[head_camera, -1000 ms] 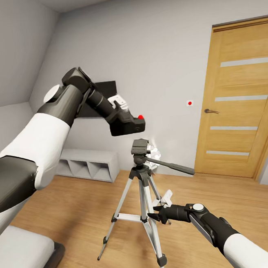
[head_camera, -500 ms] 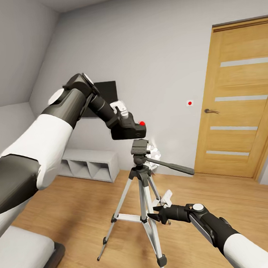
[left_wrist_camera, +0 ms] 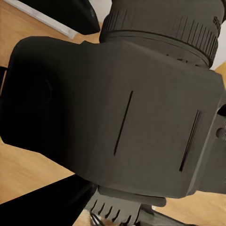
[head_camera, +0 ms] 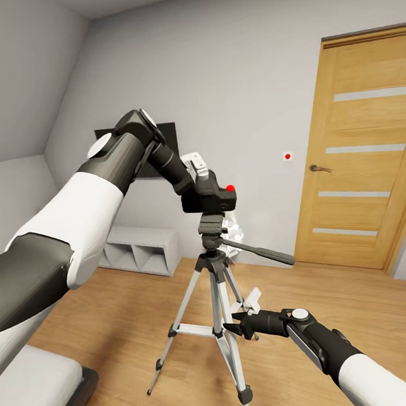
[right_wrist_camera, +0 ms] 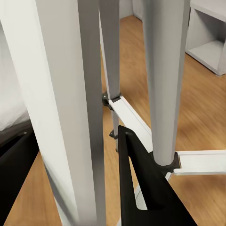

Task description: Attach the digital camera to the camera tripod in the bedroom.

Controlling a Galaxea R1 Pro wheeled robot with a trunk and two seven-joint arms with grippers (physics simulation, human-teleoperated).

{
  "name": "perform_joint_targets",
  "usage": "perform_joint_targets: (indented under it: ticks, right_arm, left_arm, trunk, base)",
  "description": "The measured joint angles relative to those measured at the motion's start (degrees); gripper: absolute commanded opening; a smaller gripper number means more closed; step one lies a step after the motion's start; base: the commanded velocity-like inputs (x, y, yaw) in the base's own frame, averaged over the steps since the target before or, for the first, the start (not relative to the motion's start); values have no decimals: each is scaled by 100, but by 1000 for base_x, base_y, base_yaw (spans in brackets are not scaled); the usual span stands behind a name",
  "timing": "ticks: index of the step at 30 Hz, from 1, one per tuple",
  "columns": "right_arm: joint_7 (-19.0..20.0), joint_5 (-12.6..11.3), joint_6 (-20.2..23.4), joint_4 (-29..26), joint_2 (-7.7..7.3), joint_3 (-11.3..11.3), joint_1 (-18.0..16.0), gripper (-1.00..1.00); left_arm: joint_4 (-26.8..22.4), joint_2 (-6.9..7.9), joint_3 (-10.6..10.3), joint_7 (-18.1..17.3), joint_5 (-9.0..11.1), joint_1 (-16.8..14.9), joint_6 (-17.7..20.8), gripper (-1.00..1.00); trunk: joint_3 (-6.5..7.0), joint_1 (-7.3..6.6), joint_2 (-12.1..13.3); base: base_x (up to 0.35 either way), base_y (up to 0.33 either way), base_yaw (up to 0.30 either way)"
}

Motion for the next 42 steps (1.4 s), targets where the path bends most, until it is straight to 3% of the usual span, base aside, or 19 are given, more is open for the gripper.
perform_joint_targets:
  ticks: [8, 9, 14, 25, 35, 39, 42]
  right_arm:
    - [0, -1, 0, 0, 0, 0, 0, -100]
    - [1, -1, 0, -1, 0, -3, 0, -100]
    - [-1, -5, 4, 1, 0, 2, 0, -100]
    - [1, -4, -3, -1, 0, -3, 0, -100]
    - [1, -8, -3, -2, 1, -4, 0, -100]
    - [1, -6, -3, -1, 0, -3, 0, -100]
    - [-1, -4, -3, 1, 0, 2, 0, -100]
  left_arm:
    - [-31, 0, 72, 0, 13, 0, 22, -100]
    - [-33, 16, 412, 3, 7, -2, 71, -100]
    - [-27, 35, 745, 3, 10, -2, 162, -100]
    - [14, 8, 764, 5, 12, 2, 322, -100]
    - [414, -60, 750, 3, 9, 15, 215, -100]
    - [418, 71, 748, 2, 5, 15, 128, -100]
    - [398, 348, 779, 2, 3, 15, -7, -100]
  trunk:
    - [0, 0, 0]
    - [0, 0, 0]
    - [0, 0, 0]
    - [0, 0, 0]
    - [0, 0, 0]
    - [0, 0, 0]
    - [0, 0, 1]
  base:
    - [0, 0, 0]
    - [0, 0, 0]
    - [0, 0, 0]
    - [0, 0, 0]
    - [0, 0, 0]
    - [0, 0, 0]
    - [0, 0, 0]
